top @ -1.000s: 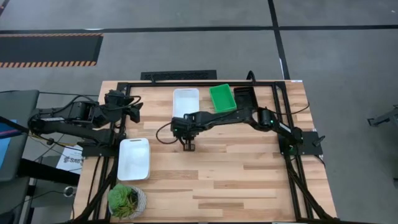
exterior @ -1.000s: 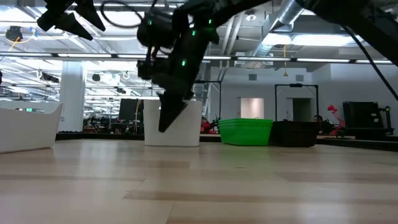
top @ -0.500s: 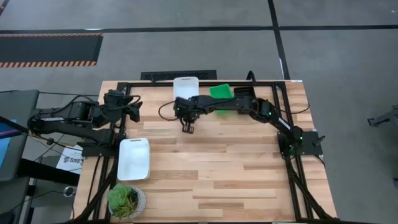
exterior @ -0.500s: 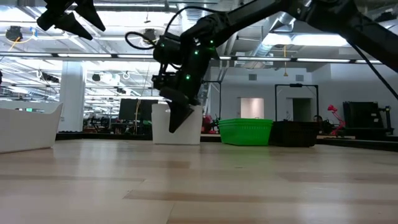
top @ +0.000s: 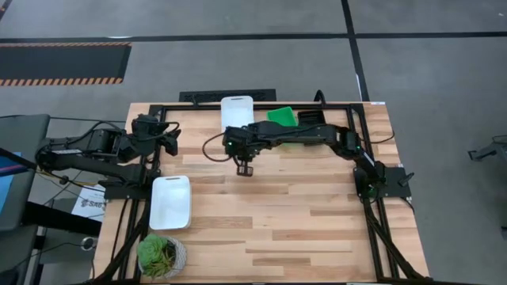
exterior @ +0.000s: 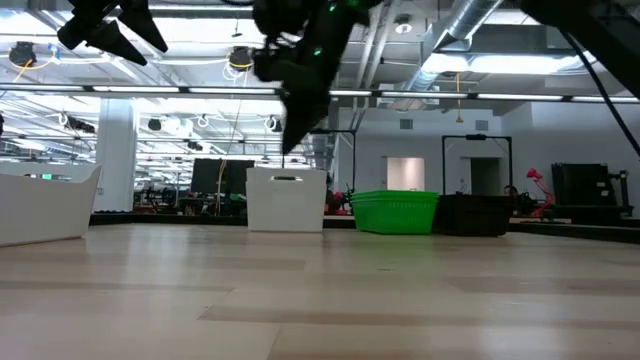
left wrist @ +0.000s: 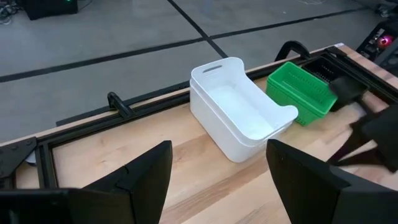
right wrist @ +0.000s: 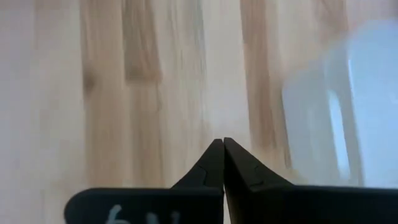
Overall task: Stack baskets by color
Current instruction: Adjust the green stacked bins
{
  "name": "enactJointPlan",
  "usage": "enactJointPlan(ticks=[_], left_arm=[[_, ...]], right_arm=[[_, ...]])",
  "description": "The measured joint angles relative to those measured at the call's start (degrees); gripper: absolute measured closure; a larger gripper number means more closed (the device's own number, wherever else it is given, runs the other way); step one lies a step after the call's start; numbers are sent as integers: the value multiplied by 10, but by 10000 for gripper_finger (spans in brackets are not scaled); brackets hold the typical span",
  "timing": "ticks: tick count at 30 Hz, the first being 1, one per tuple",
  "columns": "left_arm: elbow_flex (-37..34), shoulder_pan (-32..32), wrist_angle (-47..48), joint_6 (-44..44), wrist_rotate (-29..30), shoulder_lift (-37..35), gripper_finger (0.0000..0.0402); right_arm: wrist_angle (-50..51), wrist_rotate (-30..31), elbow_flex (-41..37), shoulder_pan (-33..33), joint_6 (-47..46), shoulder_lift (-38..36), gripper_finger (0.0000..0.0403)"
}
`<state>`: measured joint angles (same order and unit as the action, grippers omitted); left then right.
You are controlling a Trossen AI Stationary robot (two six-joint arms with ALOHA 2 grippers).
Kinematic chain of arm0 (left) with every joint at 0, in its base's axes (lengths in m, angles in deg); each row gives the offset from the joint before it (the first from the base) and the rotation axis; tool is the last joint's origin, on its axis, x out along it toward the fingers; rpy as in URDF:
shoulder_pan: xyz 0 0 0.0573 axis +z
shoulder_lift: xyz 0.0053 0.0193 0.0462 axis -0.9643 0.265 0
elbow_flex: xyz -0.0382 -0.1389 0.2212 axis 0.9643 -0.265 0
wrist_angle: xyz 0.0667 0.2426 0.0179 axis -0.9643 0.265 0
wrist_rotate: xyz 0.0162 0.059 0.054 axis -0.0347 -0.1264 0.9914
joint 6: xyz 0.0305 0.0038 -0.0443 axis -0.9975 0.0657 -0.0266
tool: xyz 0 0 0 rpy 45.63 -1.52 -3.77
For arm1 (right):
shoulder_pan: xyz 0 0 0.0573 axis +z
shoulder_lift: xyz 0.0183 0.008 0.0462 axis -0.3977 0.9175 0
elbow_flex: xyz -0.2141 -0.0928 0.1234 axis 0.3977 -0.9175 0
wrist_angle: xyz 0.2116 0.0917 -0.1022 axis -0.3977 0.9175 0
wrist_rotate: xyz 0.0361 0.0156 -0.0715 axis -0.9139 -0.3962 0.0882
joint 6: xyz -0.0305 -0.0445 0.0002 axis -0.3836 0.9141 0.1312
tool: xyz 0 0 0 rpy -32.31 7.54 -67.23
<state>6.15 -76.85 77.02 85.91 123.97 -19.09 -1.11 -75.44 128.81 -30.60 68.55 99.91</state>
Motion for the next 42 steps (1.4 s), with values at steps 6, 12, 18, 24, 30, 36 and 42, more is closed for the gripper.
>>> enactJointPlan(ticks=[6,12,18,24,30,36,42], left_arm=[[0,0,0,0,0,0,152],[0,0,10,0,-5,0,152],[0,0,18,-4,-4,0,152],[0,0,17,-5,-2,0,152],[0,0,16,10,0,0,152],[0,0,16,16,6,0,152],[0,0,16,25,12,0,152]], right_arm=[[137,40,-4,-6,-48,-21,397],[135,90,-142,-15,-92,-42,395],[-73,83,-406,-11,-137,-195,400],[-235,84,-575,-46,-177,-280,401],[-320,81,-609,-91,-160,-268,401],[-364,79,-583,-103,-117,-233,401],[-369,77,-540,-109,-98,-215,400]])
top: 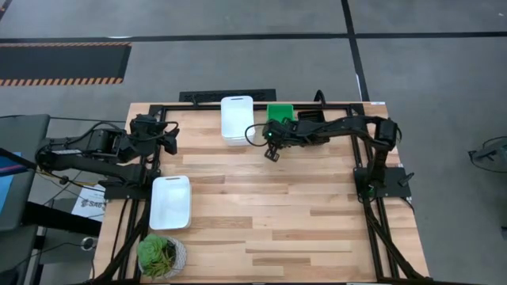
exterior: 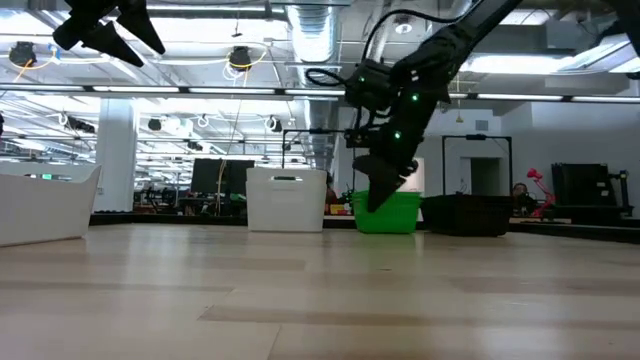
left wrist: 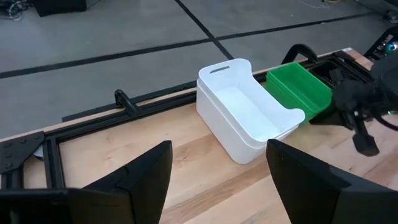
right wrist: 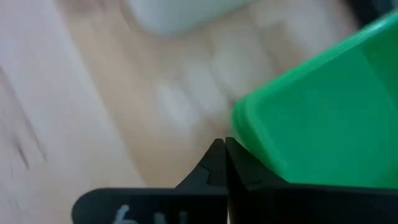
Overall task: Stack baskets by color
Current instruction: Adjust the green stacked bins, then stack the bottom white bin into the top white bin
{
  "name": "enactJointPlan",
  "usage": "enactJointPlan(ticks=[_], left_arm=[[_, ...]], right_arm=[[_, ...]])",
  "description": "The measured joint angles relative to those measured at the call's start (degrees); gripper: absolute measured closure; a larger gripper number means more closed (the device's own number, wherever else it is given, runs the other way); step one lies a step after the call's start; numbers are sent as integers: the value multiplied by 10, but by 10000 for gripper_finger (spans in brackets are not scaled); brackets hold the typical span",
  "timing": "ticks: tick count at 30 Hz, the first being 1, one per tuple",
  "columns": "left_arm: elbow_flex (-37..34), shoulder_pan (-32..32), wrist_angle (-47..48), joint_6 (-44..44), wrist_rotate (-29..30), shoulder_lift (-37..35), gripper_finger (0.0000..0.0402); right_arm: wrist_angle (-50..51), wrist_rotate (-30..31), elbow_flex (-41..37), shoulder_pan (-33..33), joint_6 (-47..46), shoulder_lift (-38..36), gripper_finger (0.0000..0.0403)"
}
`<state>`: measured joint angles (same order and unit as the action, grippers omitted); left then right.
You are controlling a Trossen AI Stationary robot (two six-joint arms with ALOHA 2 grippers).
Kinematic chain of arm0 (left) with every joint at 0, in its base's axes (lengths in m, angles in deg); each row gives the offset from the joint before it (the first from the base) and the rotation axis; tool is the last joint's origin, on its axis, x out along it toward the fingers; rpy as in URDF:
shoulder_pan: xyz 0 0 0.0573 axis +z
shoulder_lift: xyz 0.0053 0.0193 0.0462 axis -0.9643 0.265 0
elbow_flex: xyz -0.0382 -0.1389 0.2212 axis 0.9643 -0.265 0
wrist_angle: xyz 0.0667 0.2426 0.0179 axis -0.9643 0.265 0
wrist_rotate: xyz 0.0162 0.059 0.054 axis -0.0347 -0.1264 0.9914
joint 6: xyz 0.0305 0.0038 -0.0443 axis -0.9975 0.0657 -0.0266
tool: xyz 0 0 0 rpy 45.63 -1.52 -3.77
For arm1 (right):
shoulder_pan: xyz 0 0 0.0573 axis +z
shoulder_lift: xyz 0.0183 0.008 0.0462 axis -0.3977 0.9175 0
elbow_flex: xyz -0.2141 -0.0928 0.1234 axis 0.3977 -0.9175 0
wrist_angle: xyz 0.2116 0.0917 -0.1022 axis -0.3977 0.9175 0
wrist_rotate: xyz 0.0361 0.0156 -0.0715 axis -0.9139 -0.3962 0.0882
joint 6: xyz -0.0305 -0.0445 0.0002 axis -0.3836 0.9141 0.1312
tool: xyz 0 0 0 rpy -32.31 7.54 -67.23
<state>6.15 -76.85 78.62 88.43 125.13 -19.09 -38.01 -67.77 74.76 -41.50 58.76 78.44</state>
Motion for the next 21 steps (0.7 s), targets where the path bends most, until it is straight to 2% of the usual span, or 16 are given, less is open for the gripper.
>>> enactJointPlan(ticks=[8,12,15,21], left_arm=[[0,0,0,-2,1,0,152],[0,0,1,-2,-11,0,152],[0,0,16,-5,-61,0,152],[-25,-5,82,15,-246,31,152]], right_arm=[[16,-7,64,20,7,-30,396],[28,-44,109,47,-19,-36,392],[-21,-110,140,86,-23,-37,385],[-98,-118,160,161,9,-23,381]])
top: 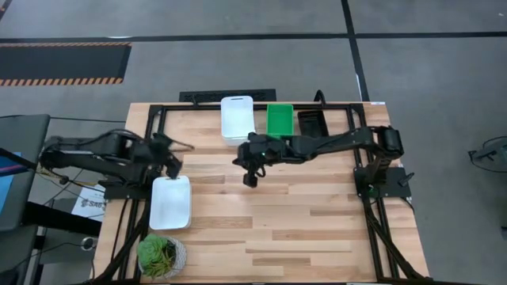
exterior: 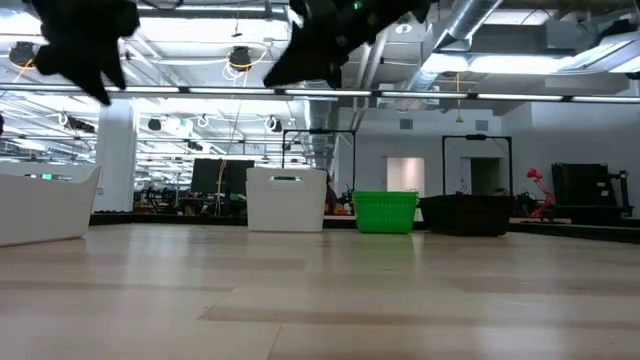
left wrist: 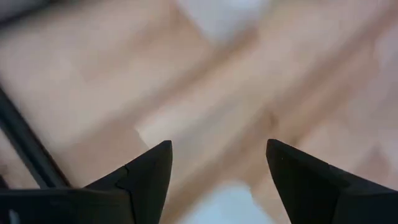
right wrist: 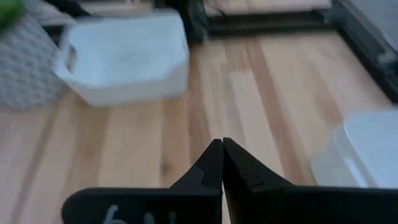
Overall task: Stack baskets by color
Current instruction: Stack the bottom white bin into the top white bin
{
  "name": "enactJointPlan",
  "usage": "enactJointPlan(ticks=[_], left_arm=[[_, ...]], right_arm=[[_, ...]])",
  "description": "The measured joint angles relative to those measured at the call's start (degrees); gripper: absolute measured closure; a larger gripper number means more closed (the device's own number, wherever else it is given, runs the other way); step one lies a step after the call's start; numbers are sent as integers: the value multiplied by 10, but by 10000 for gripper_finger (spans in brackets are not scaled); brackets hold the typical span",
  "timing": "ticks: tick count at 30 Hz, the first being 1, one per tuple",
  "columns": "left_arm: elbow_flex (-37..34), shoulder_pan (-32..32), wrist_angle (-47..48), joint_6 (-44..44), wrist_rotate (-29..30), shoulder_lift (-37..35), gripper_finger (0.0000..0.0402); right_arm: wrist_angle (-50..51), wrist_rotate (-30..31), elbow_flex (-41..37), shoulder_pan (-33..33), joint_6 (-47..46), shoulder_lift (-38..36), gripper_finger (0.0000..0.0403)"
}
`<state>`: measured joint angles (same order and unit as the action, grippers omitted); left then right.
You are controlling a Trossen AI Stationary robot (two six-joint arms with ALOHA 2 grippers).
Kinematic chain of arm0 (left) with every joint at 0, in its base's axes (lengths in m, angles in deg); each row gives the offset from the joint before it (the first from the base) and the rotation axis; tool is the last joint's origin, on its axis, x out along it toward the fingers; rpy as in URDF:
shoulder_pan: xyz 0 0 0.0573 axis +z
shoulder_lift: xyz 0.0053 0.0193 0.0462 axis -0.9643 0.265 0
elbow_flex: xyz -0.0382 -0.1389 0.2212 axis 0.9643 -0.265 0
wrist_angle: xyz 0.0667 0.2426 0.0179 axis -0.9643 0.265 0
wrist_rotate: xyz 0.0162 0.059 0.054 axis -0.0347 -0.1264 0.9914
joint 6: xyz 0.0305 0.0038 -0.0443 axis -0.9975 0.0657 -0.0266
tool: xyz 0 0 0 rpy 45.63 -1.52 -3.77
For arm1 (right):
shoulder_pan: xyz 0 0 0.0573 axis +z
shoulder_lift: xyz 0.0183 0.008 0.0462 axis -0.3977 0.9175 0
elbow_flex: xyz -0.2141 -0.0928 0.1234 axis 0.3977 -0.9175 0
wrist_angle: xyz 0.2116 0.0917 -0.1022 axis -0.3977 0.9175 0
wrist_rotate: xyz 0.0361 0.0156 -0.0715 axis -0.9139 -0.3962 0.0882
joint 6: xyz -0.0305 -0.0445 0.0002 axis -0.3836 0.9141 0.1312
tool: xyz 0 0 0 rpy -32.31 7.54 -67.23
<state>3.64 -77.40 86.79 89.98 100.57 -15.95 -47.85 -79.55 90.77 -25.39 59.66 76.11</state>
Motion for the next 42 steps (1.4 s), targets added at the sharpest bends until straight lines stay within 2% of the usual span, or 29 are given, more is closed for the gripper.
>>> enactJointPlan(ticks=[3,6,11,17,22,29,37,42], left_arm=[[-22,-21,-1,11,-75,39,161],[-38,-51,-2,15,-104,92,181],[-42,-89,-1,13,-103,179,211],[-42,-108,-1,-36,-90,247,218],[-42,-101,0,-97,-52,278,218],[-42,-87,-11,-154,-58,310,219],[-43,-84,-84,-208,-60,353,220],[-43,-75,-132,-236,-50,397,248]], right_arm=[[-10,1,3,19,1,-3,385],[5,1,1,29,-3,-8,388],[25,1,2,42,-3,-10,389],[73,1,2,51,-5,-10,381],[90,1,2,61,-4,-10,380],[105,1,2,77,-4,-10,386],[114,1,2,99,-4,-10,381],[117,2,2,111,-12,-10,382]])
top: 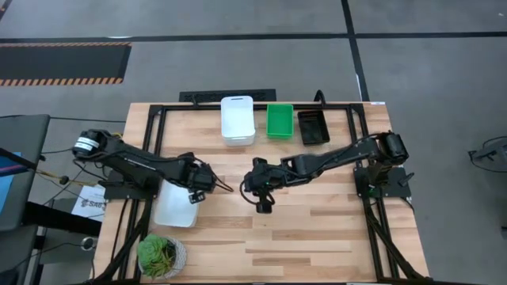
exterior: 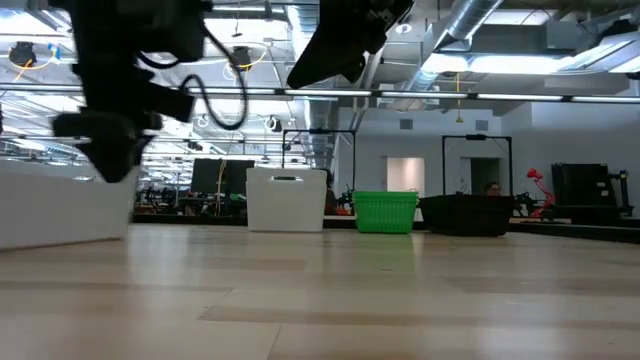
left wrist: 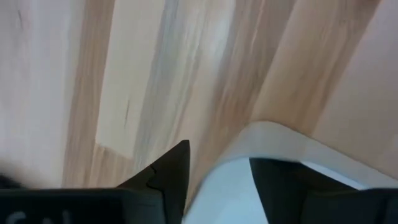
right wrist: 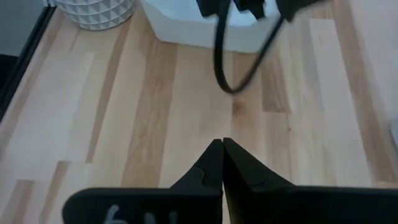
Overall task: Stack baskets by color
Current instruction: Stack the bottom white bin into the top white bin
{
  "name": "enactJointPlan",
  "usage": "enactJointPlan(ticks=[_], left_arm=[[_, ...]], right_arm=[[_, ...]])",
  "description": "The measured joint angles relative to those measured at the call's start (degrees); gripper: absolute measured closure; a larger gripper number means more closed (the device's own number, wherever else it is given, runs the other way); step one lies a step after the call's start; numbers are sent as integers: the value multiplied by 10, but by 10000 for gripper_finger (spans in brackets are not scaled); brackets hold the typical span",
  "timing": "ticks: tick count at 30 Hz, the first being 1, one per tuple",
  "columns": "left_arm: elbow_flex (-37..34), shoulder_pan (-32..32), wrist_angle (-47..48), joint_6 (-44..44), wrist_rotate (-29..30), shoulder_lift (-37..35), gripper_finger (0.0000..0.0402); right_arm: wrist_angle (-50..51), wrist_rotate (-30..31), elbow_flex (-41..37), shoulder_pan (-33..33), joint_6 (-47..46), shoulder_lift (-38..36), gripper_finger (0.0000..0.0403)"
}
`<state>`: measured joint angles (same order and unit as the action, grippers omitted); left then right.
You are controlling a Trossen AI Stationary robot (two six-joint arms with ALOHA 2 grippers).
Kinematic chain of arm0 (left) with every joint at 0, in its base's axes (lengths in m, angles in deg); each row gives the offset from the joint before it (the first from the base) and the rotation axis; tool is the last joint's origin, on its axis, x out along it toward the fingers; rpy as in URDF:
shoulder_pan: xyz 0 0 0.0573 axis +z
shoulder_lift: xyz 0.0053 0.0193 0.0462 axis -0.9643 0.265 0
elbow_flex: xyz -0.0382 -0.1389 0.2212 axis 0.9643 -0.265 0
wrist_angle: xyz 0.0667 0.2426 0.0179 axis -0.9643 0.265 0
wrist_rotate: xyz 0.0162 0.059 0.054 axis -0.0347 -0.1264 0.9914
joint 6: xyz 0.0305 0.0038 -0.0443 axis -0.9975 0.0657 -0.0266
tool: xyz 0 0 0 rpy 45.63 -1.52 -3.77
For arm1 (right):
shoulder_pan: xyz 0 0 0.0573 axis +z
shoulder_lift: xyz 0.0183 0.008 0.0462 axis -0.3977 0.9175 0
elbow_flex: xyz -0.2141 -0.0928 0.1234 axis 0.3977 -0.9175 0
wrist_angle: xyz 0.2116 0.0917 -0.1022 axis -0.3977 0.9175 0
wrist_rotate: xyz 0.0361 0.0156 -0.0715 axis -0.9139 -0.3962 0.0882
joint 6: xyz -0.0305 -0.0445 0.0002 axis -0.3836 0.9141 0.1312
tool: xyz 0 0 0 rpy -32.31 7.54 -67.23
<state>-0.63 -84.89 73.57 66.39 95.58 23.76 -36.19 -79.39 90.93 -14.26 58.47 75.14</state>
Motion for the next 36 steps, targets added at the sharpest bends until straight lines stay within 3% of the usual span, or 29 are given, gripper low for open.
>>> enactJointPlan(ticks=[6,17,22,27,32,36], left_arm=[[0,38,-148,-53,20,39,290],[34,107,-413,-146,-40,43,295],[65,111,-399,-178,-46,43,293],[136,98,-290,-188,-56,17,267],[232,62,-146,-190,-51,-39,214],[278,25,-70,-132,-25,-95,172]], right_arm=[[12,0,0,13,-14,0,387],[42,11,0,35,-75,0,380],[51,15,0,35,-72,0,385],[101,15,0,33,20,0,376],[106,14,0,16,145,0,325],[84,15,0,1,276,5,260]])
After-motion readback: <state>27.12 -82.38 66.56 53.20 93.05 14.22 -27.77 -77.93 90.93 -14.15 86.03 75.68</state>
